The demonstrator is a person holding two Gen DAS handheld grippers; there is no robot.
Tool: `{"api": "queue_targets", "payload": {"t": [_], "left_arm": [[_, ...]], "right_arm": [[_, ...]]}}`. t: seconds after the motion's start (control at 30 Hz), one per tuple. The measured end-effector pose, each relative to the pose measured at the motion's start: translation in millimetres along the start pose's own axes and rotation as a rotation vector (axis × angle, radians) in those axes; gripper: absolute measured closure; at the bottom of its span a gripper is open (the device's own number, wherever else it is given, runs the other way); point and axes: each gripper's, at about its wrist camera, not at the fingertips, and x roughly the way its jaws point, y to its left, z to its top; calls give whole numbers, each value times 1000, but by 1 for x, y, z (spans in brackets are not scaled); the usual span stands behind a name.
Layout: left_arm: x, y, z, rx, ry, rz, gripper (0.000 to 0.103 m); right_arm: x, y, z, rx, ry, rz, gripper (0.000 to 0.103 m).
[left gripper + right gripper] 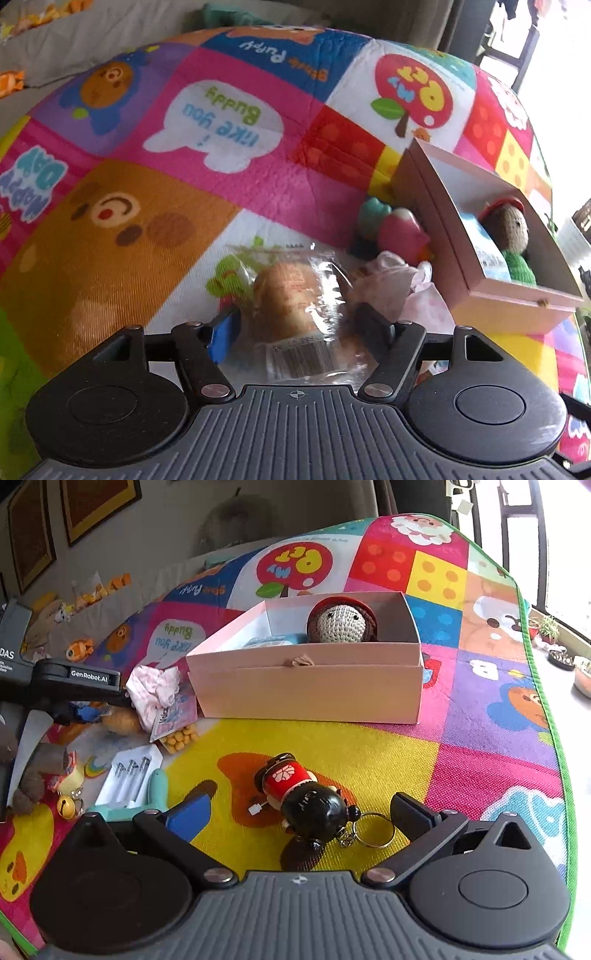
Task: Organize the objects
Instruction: 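Grasp the bagged bread roll with the left gripper while the right grasps the Volcano package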
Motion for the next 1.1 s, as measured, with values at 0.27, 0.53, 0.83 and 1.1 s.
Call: {"api": "queue_targets", "payload": {"t": [0.27,0.53,0.83,1.1], "left_arm": [[-33,9,-19,21,-86,-73,49],[-116,2,-30,166,-235,-173,50],[-122,21,-40,82,-238,-196,50],[-112,54,-54,11,-224,-228,50]], "right_arm": [[-2,2,1,-95,50,35,0],[-41,9,4,-268,-82,18,15],[9,61,63,-240,15,193,38],[84,115,80,-194,136,85,41]]}}
